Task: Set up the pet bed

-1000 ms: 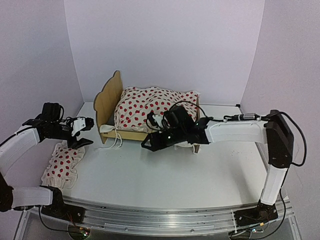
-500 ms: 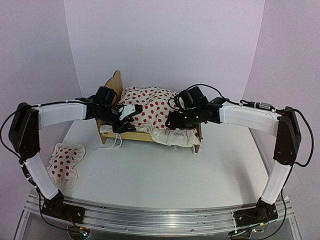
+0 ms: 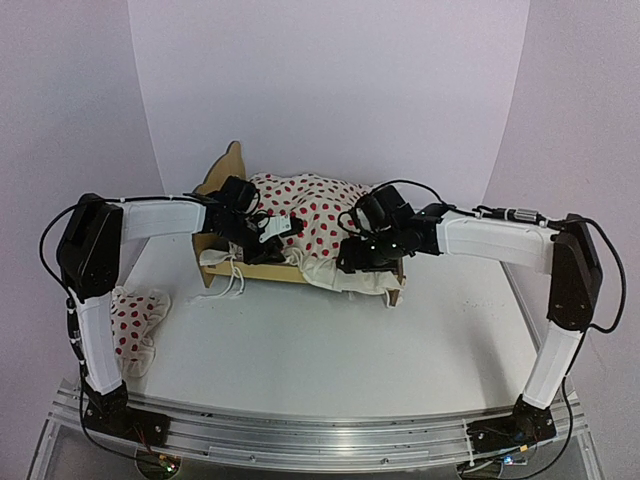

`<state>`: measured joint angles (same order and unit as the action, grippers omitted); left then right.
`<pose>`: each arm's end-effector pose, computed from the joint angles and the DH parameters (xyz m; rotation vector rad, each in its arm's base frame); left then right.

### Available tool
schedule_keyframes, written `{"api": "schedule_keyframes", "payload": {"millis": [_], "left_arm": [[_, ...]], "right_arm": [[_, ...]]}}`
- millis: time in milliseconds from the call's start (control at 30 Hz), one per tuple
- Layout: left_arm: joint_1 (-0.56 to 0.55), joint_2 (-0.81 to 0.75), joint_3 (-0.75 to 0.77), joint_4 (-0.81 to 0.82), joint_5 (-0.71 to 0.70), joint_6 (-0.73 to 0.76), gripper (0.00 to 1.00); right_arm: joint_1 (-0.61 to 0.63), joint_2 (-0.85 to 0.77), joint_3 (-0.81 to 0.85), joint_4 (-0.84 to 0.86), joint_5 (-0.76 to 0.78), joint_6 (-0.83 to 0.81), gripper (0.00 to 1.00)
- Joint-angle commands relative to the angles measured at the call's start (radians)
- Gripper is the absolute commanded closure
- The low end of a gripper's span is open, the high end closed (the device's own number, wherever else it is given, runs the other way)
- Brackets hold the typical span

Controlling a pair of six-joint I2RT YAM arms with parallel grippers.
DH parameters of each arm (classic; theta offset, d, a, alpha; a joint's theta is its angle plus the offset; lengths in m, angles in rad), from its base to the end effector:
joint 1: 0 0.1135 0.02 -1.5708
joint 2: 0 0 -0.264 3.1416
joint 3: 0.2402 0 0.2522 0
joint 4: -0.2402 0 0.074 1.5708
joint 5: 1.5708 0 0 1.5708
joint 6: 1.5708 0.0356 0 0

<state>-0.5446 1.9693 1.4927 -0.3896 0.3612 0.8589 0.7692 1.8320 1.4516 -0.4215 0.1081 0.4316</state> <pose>0.3674 -0.2372 0.2160 1.6573 1.7133 -0.2921 0.3001 0.2852 0.2547 -0.3532 2.3870 0.4437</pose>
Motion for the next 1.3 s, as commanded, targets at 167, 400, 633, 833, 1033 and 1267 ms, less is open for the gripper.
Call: {"api": "schedule_keyframes", "payload": {"millis": [167, 400, 633, 833, 1033, 1267], "left_arm": [[0.000, 0.031, 0.039, -0.051, -0.021, 0.019, 0.90], [0.039, -0.043, 0.103, -0.111, -0.018, -0.004, 1.00], [0.118, -0.162, 0.106, -0.168, 0.037, 0.025, 1.00], [0.154, -0.257, 0.080, -0.188, 0.051, 0.050, 1.00], [0.170, -0.340, -0.015, -0.283, 0.099, 0.192, 1.00], [0.117, -0.396, -0.188, -0.212, 0.056, 0.190, 0.55]], "right_arm": [[0.005, -0.008, 0.024, 0.007, -0.024, 0.012, 0.40], [0.005, 0.019, 0.034, 0.016, -0.047, -0.008, 0.40], [0.005, 0.028, 0.009, 0.015, 0.019, -0.039, 0.40], [0.005, 0.030, 0.025, 0.015, -0.029, -0.069, 0.40], [0.005, 0.032, 0.002, 0.014, -0.016, -0.068, 0.40], [0.005, -0.008, 0.001, 0.006, 0.039, -0.064, 0.40]]}}
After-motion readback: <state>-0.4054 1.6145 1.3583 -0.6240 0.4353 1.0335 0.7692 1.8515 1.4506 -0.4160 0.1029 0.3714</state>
